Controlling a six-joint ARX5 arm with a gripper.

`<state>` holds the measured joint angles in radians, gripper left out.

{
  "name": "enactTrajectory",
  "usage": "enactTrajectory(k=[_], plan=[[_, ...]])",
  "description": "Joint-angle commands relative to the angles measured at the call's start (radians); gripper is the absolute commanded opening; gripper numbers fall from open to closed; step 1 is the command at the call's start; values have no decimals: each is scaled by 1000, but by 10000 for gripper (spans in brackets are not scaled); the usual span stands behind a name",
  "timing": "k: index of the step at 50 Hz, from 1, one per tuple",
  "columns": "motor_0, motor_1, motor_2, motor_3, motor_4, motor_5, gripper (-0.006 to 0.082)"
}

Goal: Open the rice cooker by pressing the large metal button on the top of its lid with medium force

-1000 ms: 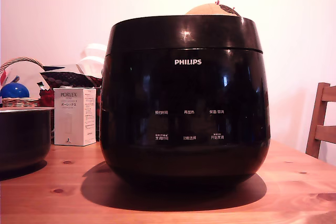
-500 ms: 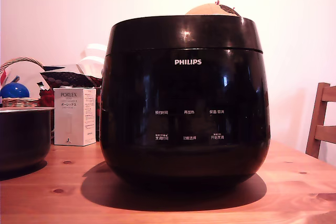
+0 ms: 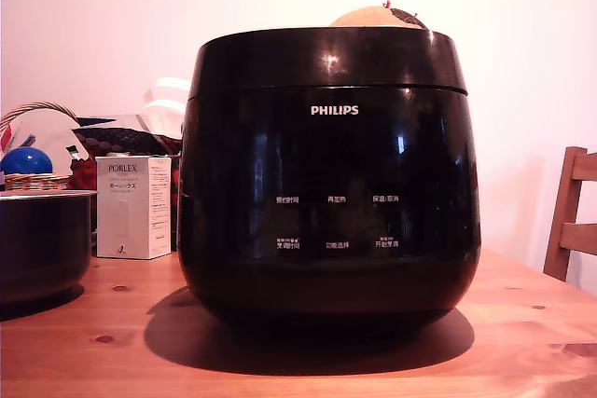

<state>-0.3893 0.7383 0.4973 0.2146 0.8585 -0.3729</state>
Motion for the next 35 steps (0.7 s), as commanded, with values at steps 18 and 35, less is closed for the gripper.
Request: enactTrajectory(k=[18,35], plan=[[-190,386,219,55,-163,244,-19],[-294,587,308,39,-304,386,-19]])
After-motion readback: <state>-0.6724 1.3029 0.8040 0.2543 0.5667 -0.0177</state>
